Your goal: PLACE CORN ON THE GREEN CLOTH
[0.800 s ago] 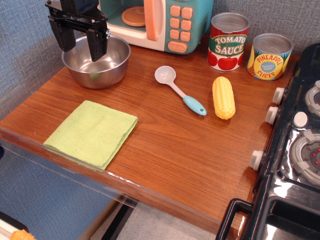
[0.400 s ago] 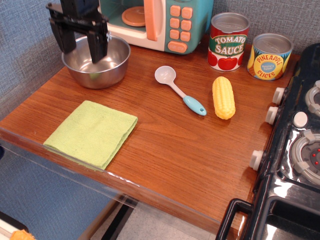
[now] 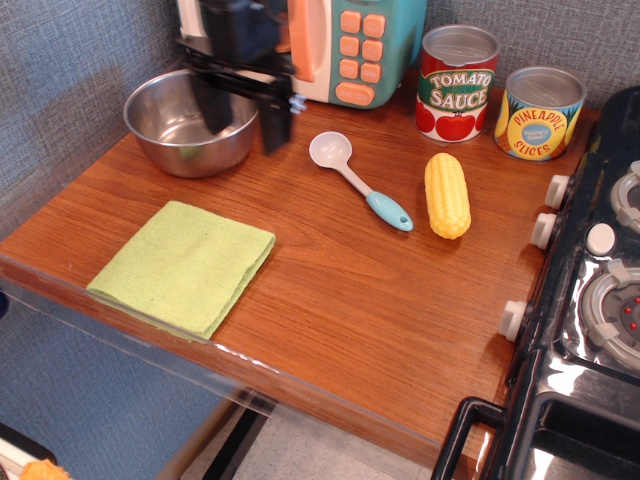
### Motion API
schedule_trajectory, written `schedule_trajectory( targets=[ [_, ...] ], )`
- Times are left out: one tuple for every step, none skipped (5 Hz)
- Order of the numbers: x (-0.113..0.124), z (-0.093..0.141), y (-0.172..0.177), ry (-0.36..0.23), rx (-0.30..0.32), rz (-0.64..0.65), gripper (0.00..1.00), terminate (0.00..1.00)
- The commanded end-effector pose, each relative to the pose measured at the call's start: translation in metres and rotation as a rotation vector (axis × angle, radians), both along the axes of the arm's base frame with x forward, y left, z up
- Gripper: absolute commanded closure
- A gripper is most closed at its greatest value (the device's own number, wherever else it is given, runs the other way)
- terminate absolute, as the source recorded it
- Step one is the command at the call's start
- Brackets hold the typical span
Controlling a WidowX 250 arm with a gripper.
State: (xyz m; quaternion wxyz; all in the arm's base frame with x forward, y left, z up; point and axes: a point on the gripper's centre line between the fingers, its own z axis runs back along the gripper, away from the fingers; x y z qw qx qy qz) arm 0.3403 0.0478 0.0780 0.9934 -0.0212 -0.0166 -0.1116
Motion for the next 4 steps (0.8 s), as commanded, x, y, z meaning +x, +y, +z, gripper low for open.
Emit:
schedule_trajectory(
  targets=[
    [0.047,0.011,-0.091,-0.111,-0.024,-0.068,0.0,0.0],
    [0.067,0.02,-0.121,-0.174,-0.022,-0.053,0.0,0.0],
    [0.085,0.02,-0.123,-0.212,0.012,0.049,0.0,0.0],
    [0.091,-0.002,-0.124,-0.16,0.086,0.143,0.0,0.0]
  ],
)
